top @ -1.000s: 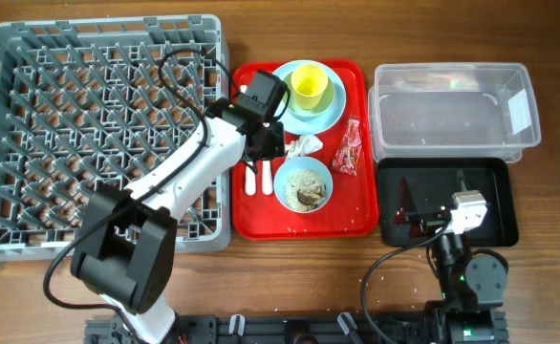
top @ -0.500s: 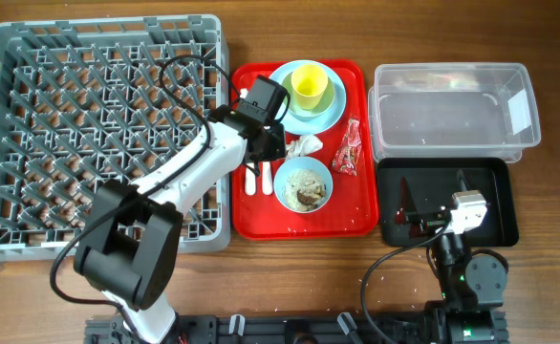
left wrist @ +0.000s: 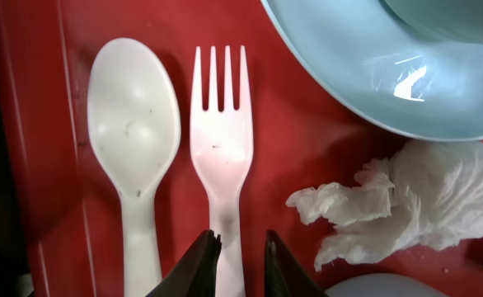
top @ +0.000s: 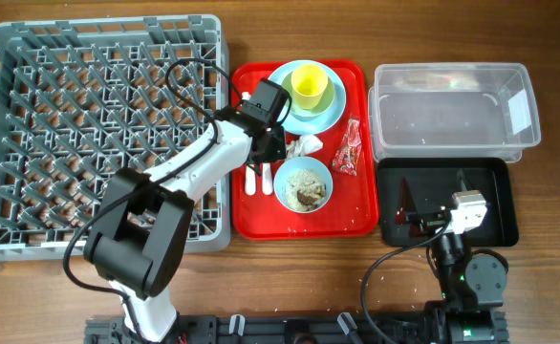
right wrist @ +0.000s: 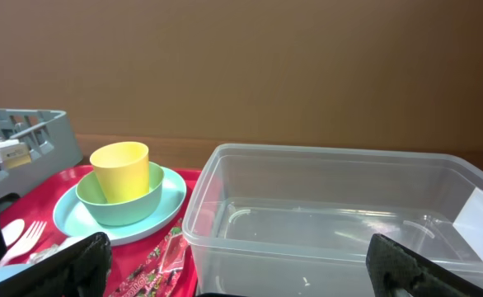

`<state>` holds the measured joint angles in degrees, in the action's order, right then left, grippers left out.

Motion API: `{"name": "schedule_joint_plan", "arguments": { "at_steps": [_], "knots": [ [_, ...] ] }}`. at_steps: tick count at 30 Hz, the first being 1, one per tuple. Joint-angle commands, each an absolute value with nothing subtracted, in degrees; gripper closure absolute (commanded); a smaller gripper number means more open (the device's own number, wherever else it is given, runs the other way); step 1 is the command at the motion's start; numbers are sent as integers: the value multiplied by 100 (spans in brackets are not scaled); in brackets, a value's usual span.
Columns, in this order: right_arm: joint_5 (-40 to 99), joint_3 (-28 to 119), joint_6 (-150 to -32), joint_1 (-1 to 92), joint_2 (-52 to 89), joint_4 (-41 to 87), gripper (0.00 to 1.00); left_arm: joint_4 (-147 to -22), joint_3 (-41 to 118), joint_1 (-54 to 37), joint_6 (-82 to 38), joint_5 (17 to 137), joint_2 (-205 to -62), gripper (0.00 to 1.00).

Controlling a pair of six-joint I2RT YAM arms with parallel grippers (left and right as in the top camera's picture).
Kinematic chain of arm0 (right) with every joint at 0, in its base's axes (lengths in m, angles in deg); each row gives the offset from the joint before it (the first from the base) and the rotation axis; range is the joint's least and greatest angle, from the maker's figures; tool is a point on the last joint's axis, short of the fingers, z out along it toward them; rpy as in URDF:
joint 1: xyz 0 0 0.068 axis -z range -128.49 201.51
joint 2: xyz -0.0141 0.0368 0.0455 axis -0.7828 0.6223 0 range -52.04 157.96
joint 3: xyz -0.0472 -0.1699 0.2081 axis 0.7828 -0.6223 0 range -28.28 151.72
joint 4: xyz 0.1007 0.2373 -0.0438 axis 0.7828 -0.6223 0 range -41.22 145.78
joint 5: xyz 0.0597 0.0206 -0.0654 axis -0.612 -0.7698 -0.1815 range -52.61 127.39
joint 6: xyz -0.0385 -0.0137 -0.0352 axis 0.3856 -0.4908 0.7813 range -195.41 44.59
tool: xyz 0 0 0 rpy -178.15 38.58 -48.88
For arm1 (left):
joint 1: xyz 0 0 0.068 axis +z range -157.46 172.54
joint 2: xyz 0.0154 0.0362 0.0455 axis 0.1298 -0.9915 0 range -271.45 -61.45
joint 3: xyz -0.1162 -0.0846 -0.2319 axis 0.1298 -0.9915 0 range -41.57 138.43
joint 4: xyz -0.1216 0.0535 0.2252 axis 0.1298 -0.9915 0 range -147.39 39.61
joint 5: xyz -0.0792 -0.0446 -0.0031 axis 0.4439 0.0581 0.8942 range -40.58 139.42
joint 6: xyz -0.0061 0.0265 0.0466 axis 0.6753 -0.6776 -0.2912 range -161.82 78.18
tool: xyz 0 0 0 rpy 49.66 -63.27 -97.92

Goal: Sort waste into correct bins and load items into the dishwasher rack
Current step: 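Move the left gripper over the white fork on the red tray, then grasp the white fork with the left gripper and lift it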

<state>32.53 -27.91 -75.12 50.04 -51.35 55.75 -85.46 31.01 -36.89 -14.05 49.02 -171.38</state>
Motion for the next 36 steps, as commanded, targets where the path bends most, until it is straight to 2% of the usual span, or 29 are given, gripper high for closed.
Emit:
{"name": "schedule_joint_plan", "arguments": {
  "at_steps": [1,4,15,30,34,36],
  "knots": [
    [3305,-2798,-7431,5004,-5106,5592,0,-8444,3064,-3698,-1390,4784,-17411,80],
    [3305,-2798,-7431,5004,-5106,5592,0,-8439,3064,-3698,-1392,4779,-17430,83],
    [3305,-2798,-7431,5004,-5106,5592,0,-8378,3064,-3698,-1390,4723,-17577,79],
    [3305,-2798,-7433,5004,-5106,5592,0,-8293,3064,-3698,-1390,4742,-17752,81],
    [3305,-2798,-7431,5004,-5106,5592,0,-8293,3066,-3698,-1392,4740,-17739,96],
    [3305,-2798,-7431,5004,-5106,5592,0,-8289,3073,-3691,-1407,4738,-17725,96]
  ]
}}
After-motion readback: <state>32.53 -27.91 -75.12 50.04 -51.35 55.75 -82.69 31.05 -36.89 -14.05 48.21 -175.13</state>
